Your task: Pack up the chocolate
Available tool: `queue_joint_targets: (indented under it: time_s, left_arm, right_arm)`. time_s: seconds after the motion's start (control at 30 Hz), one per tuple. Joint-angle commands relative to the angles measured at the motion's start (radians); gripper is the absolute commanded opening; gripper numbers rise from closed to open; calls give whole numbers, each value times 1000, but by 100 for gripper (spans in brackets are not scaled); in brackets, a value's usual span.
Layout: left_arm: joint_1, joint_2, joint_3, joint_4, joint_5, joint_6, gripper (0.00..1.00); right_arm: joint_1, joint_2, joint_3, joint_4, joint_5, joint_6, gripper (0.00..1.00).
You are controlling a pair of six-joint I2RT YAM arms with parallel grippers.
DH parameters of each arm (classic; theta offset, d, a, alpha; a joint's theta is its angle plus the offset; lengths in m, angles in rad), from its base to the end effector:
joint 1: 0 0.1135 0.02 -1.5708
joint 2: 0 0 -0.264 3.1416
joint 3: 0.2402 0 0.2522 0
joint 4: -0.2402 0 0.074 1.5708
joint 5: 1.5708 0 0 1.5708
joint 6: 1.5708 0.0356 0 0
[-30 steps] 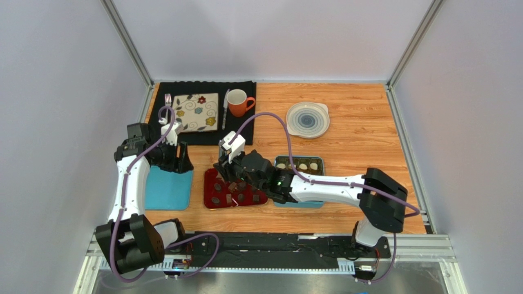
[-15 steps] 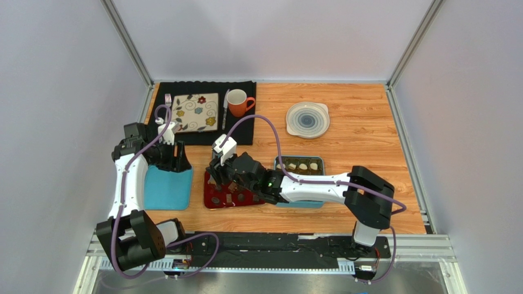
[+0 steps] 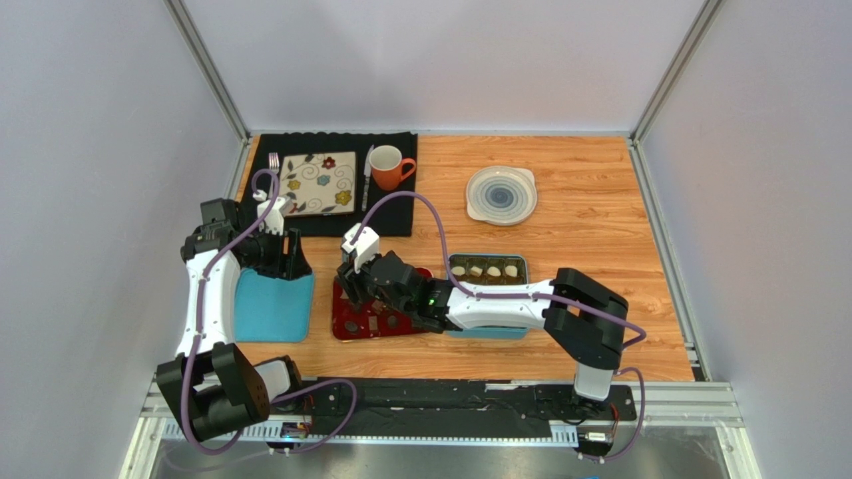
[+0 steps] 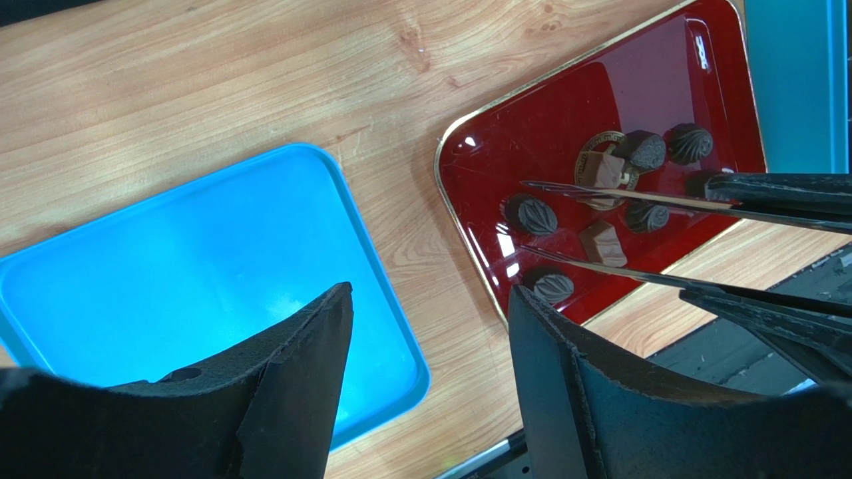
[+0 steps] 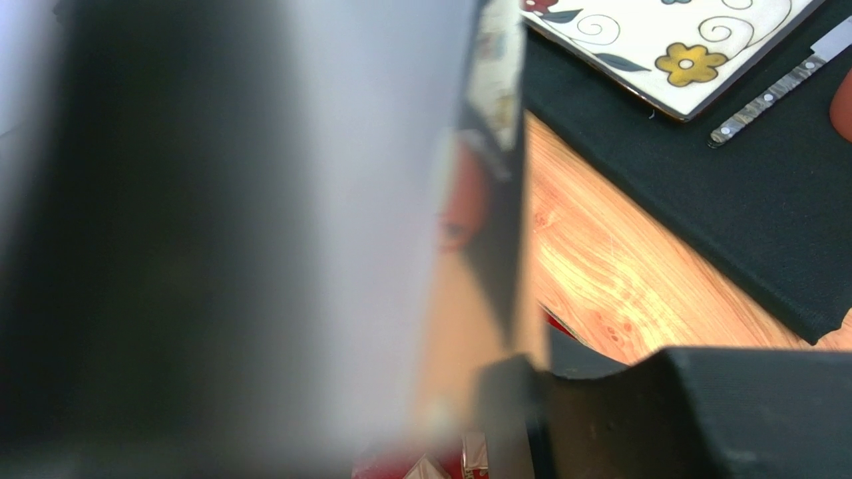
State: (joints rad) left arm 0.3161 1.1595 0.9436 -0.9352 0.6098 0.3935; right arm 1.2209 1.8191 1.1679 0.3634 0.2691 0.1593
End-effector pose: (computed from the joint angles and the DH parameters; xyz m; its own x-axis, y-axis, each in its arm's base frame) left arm 0.2046 0.0455 0.2674 -0.8143 0.0644 -0.5769 0.3023 0.8954 -0.3268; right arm 0.1528 0.3913 0.2379 -0.2259 -0.1729 -0.9587 -0.7924 0.6050 0.0776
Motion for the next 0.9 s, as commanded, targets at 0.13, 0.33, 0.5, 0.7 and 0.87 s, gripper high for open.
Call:
queue_joint_targets:
  time_s: [0.13,0.33,0.5,0.7,0.87]
  left_arm:
    - [9,-23,34,-10,30,33,68]
    - [12,-29,27,-10,30,39,68]
    - [12,-26,24,-8,25,39,68]
    - [14,-34,11,-1,22,42,68]
    - [15,-37,6,-2,16,50,67]
  right_arm:
    - [3,25,44,37,32,-9,45]
    - [5,31,39,40,22,2,37]
    - [3,-21,32,39,51,-12,26]
    - [-41,-211,-23,8,87,-52,22]
    - [-98,-398,-150,-40,154,-86,21]
